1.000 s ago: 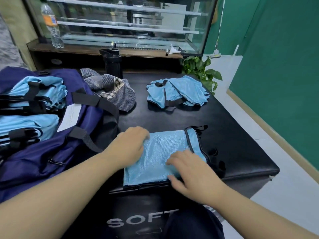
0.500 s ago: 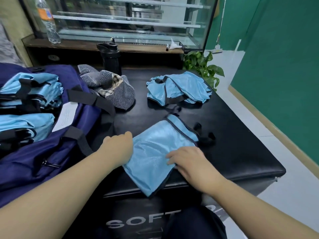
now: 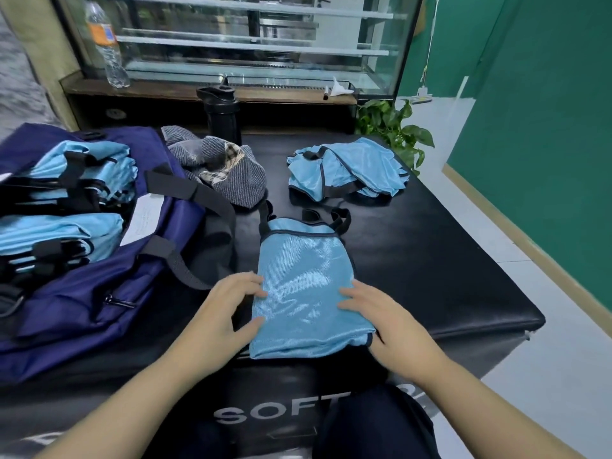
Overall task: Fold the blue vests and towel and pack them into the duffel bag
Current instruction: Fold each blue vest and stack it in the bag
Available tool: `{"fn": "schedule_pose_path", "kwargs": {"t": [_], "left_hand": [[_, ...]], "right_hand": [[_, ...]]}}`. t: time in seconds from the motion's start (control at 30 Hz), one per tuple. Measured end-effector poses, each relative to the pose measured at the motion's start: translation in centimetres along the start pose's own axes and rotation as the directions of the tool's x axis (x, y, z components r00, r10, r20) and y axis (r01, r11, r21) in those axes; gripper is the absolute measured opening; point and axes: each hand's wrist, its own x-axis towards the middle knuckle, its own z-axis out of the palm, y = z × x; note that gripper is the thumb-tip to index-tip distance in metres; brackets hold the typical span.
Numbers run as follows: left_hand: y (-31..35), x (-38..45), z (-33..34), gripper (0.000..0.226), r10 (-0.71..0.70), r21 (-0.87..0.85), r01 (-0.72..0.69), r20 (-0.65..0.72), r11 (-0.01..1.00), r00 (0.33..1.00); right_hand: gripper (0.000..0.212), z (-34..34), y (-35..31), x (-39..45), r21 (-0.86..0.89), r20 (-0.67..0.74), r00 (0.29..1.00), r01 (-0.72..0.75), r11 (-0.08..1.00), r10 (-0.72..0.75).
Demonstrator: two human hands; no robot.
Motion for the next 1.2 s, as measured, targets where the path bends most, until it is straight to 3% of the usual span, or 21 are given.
{"fn": "schedule_pose_path", "kwargs": {"t": [0.07, 0.17, 0.27, 0.33, 0.43, 0.5, 0.57, 0.67, 0.77, 0.83, 0.9, 1.03, 1.2], "left_hand": [[-0.3, -0.2, 0.0, 0.046, 0.026, -0.101, -0.023, 0.027, 0.995, 0.999], [-0.5, -0.2, 0.2, 0.090, 0.005, -0.093, 0.005, 0.112, 0.996, 0.994], [-0.6, 0.3, 0.4, 0.103, -0.024, -0.089, 0.036, 0.133, 0.995, 0.991], [-0.7, 0.6, 0.5, 0.093, -0.023, -0.104, 0.035, 0.123, 0.994, 0.992], [-0.2, 0.9, 0.5, 0.064, -0.046, -0.090, 0.055, 0.096, 0.994, 0.994], [0.9, 1.1, 0.6, 0.048, -0.063, -0.037, 0.064, 0.033, 0.997, 0.997], [1.4, 1.4, 1.0, 0.029, -0.117, -0.046, 0.115, -0.047, 0.992, 0.992], [1.6, 1.5, 1.2, 0.013, -0.270, -0.170, 0.250, -0.104, 0.953, 0.957], [1.6, 1.0, 1.2, 0.025, -0.329, -0.266, 0.296, -0.089, 0.917, 0.940], [1.8, 0.9, 1.1, 0.026, -0.343, -0.320, 0.301, -0.083, 0.898, 0.936], [1.8, 0.9, 1.1, 0.040, -0.363, -0.322, 0.319, -0.084, 0.891, 0.928], [1.9, 0.9, 0.8, 0.053, -0.390, -0.291, 0.348, -0.101, 0.892, 0.915], [2.4, 0.8, 1.0, 0.029, -0.450, -0.256, 0.404, -0.157, 0.878, 0.879]], "right_hand": [[0.042, -0.2, -0.2, -0.6, -0.014, 0.037, 0.999, 0.028, 0.999, -0.028], [0.042, -0.6, -0.3, -0.5, 0.017, 0.068, 0.997, 0.041, 0.999, -0.042], [0.026, -0.9, -1.1, 0.2, 0.202, 0.009, 0.993, -0.118, 0.972, 0.119], [0.025, -1.3, -1.7, 1.1, 0.352, 0.006, 0.949, -0.297, 0.888, 0.315], [0.015, -1.5, -2.8, 2.7, 0.501, 0.023, 0.859, -0.452, 0.738, 0.511], [0.021, -1.2, -3.7, 3.4, 0.615, 0.034, 0.802, -0.488, 0.620, 0.597], [0.024, -0.5, -4.3, 3.8, 0.667, 0.007, 0.777, -0.473, 0.575, 0.630], [0.024, 0.0, -4.9, 3.6, 0.718, -0.063, 0.772, -0.405, 0.565, 0.633], [0.023, -0.2, -4.9, 2.8, 0.715, -0.076, 0.818, -0.354, 0.602, 0.571], [0.028, 0.0, -4.6, 2.4, 0.622, -0.033, 0.847, -0.399, 0.674, 0.531], [0.028, 0.4, -4.4, 2.4, 0.528, -0.043, 0.849, -0.428, 0.733, 0.527], [0.027, 0.6, -4.7, 2.5, 0.549, -0.129, 0.830, -0.397, 0.735, 0.543], [0.032, 0.8, -5.0, 3.6, 0.504, -0.085, 0.803, -0.476, 0.720, 0.590]]}}
